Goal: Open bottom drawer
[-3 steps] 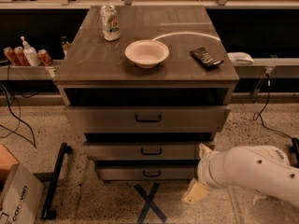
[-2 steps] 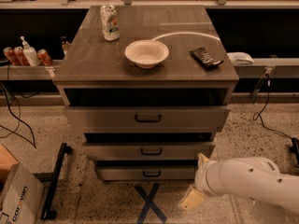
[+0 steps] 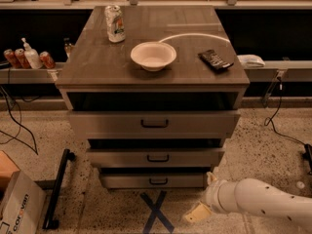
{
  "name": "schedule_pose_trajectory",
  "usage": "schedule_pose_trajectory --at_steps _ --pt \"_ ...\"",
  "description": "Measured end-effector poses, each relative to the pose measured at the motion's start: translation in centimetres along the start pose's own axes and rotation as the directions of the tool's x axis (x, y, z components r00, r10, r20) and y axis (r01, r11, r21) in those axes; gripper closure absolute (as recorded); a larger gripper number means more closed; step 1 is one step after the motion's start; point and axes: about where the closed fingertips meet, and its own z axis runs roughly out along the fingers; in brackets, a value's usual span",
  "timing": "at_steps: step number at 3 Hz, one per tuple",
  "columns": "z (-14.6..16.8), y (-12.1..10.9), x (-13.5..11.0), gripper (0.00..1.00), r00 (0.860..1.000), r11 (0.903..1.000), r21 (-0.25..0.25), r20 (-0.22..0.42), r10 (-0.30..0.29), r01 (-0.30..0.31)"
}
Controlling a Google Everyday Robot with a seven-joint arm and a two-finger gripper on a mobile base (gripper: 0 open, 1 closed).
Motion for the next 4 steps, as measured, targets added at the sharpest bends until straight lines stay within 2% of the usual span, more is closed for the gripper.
schedule_pose_trajectory --at_steps 1,2,3,4 --pt "3.0 -0.6 3.0 0.0 0.996 0.997 -0.037 0.059 0.07 -0.068" --pt "3.8 -0.2 3.5 0.0 0.994 0.9951 -0.053 0.061 0.087 -0.084" --pt "4.4 -0.2 3.7 0.0 0.993 0.994 -0.043 0.058 0.103 -0.1" --pt "6.7 -0.1 4.0 0.0 0.987 0.9888 -0.024 0.054 0.148 -0.147"
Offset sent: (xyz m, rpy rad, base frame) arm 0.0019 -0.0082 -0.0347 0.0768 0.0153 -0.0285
